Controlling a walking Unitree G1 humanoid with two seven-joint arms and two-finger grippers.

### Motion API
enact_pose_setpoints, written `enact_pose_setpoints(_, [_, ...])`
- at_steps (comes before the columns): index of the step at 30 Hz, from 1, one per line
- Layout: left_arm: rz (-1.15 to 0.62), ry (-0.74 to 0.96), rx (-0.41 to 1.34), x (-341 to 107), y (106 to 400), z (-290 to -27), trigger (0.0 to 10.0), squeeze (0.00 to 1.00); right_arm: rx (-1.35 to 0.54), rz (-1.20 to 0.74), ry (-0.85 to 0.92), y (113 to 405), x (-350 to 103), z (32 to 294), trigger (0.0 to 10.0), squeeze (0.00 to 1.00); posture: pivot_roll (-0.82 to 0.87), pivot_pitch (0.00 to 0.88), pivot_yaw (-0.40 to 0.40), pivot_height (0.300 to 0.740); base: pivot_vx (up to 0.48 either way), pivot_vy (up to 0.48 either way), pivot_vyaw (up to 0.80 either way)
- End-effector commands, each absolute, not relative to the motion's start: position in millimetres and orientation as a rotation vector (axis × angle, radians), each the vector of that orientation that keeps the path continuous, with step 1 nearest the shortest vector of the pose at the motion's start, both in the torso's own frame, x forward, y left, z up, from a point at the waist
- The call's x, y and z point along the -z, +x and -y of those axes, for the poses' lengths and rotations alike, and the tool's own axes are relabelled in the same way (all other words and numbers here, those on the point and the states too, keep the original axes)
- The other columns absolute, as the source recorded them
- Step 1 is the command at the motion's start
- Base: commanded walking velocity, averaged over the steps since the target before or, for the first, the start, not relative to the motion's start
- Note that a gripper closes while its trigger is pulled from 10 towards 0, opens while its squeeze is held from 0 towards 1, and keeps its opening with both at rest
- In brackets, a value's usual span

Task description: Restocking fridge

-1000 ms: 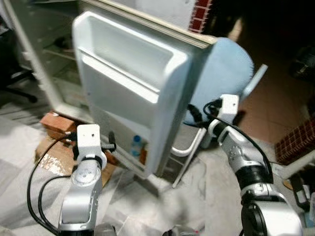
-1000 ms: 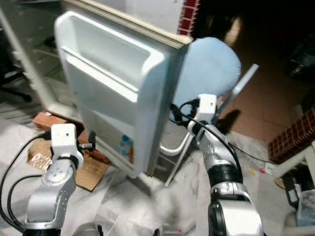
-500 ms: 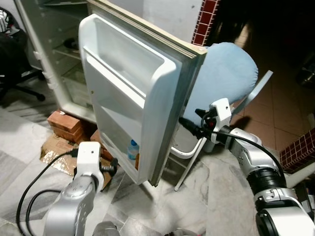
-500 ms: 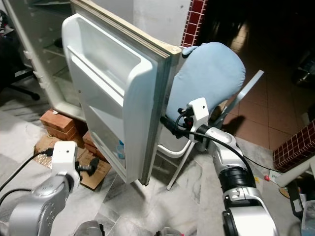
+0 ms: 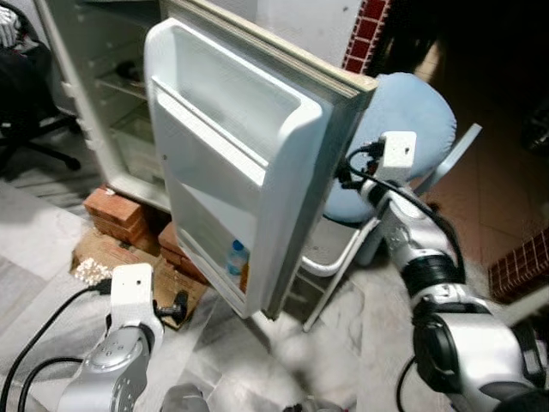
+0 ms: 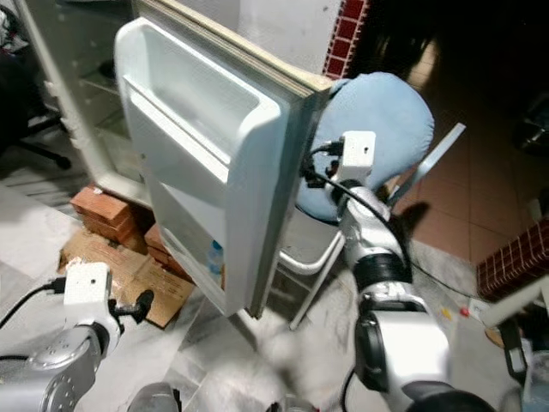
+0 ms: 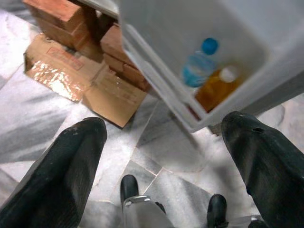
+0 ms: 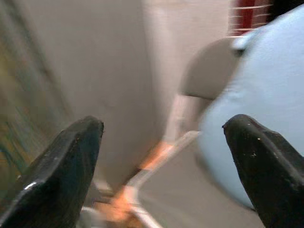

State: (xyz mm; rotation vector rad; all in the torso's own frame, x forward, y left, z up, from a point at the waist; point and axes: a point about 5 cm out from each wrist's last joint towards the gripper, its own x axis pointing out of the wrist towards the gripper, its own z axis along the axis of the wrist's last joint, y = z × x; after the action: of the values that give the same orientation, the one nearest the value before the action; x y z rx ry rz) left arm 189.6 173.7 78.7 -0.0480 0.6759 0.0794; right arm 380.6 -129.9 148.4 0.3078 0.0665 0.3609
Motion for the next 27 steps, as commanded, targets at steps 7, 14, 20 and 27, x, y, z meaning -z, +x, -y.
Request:
enact_pose_setpoints(7, [-0.696,-0.049,-0.062,-77,191,-169,10.0,0.0,-0.697,0.054,0.295,373,-181,101,10.0,0.0,0.18,0.0,-0.109,0.74,0.0,0.0,0.0])
enact_pose_setpoints(14, [-0.705,-0.036,-0.044,-76,192,-168,10.0,0.0,-0.515,0.034,0.259,382,-176,119,10.0,0.0,0.19,0.0,-0.107,0.74,0.0,0.0,0.0])
enact_pose_setpoints(20, [-0.642,-0.027,-0.084,-82,196,-170,10.0,0.0,-0.472,0.018,0.199,381,-165,121,10.0,0.0,0.19,0.0,-0.112,0.74,0.0,0.0,0.0])
enact_pose_setpoints(27, [-0.457,0.037,-0.204,-103,211,-182,10.0,0.0,-0.287,0.014,0.158,377,-148,139,10.0,0.0,0.18,0.0,-0.113,0.74,0.0,0.0,0.0])
